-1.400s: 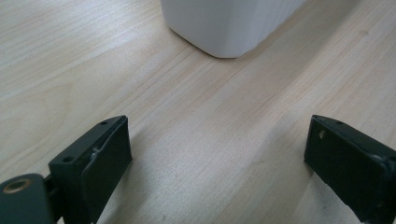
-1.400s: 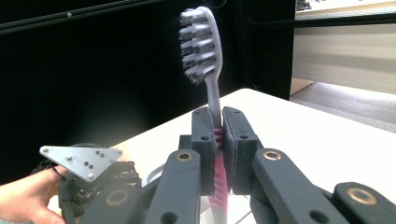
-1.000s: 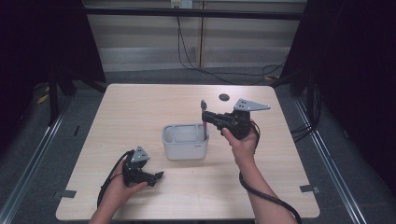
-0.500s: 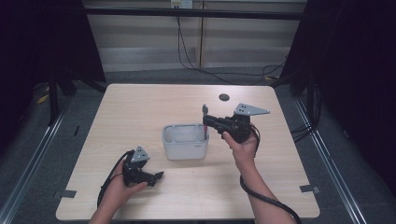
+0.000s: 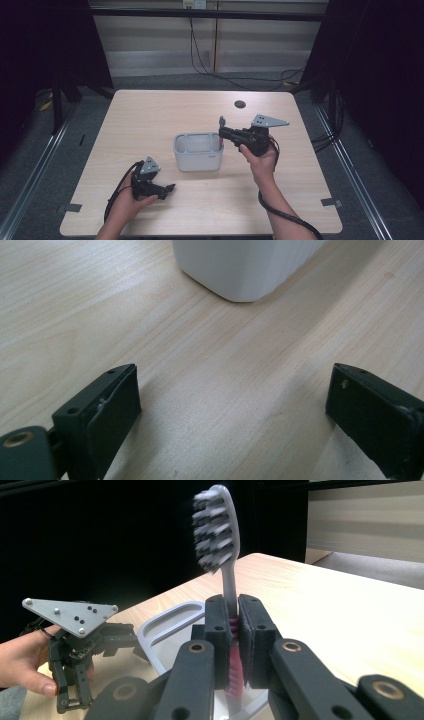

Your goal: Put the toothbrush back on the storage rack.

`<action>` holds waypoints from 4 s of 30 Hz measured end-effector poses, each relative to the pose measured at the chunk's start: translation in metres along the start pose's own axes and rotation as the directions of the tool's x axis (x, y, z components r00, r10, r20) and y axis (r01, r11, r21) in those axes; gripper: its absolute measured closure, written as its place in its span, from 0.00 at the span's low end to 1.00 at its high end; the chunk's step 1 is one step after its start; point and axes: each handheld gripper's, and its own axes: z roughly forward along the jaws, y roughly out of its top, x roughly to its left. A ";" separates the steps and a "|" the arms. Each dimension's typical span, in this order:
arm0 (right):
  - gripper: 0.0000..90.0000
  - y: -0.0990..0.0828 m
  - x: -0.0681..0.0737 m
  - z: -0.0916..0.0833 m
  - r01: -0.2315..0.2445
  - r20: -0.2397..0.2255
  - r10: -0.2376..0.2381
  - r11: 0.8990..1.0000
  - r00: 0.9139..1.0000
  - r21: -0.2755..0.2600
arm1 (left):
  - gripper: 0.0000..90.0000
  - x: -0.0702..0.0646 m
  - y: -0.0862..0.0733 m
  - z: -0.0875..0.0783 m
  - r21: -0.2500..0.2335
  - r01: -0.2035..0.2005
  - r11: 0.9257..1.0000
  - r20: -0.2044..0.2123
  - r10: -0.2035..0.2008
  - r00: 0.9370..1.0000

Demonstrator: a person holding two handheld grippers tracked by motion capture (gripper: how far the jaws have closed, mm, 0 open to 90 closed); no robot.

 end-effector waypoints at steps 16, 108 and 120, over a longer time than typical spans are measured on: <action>0.93 -0.004 0.001 0.000 0.005 -0.003 -0.005 1.000 1.000 0.007 | 0.08 0.000 0.000 0.000 0.000 0.000 1.000 0.000 0.000 1.000; 0.74 -0.023 -0.001 -0.005 0.052 0.048 -0.054 0.997 0.997 0.051 | 0.08 0.000 0.000 0.000 0.000 0.001 1.000 0.000 -0.001 1.000; 0.55 -0.022 0.000 -0.006 0.059 0.047 -0.063 0.995 0.997 0.076 | 0.08 0.000 0.000 0.000 0.000 0.001 1.000 0.000 -0.001 1.000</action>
